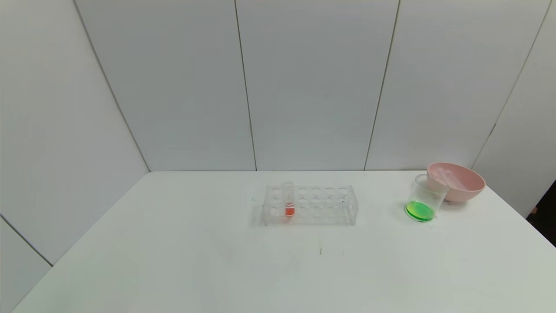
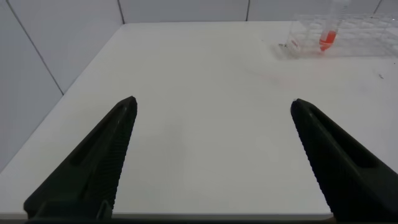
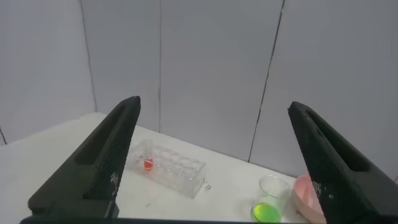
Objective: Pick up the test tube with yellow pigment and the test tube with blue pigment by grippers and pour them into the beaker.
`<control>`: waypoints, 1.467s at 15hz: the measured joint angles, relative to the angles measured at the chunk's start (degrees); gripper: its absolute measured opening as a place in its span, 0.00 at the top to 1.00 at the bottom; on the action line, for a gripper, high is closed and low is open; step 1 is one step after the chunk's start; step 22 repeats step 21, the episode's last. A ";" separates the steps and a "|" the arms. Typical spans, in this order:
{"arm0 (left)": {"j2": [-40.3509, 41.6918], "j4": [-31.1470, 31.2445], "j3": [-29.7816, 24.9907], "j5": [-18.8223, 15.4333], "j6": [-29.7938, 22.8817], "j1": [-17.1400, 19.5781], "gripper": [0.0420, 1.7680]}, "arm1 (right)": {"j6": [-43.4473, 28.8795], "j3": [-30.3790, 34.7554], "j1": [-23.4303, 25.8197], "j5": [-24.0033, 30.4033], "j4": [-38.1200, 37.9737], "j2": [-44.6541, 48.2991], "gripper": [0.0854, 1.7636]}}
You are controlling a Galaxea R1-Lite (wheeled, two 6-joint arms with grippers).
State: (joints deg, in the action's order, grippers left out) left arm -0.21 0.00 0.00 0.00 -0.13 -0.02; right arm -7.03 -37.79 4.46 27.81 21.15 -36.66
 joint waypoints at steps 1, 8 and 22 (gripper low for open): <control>0.00 0.00 0.00 0.00 -0.02 0.00 0.00 | -0.07 1.41 0.07 0.02 -0.09 4.00 0.04; 0.00 0.00 0.00 0.00 -0.02 0.02 0.00 | 3.73 6.84 -0.52 -8.62 -5.91 20.07 0.04; 0.00 0.00 0.00 0.00 -0.02 0.00 0.00 | 8.78 19.99 -4.46 -22.99 -16.23 35.91 0.03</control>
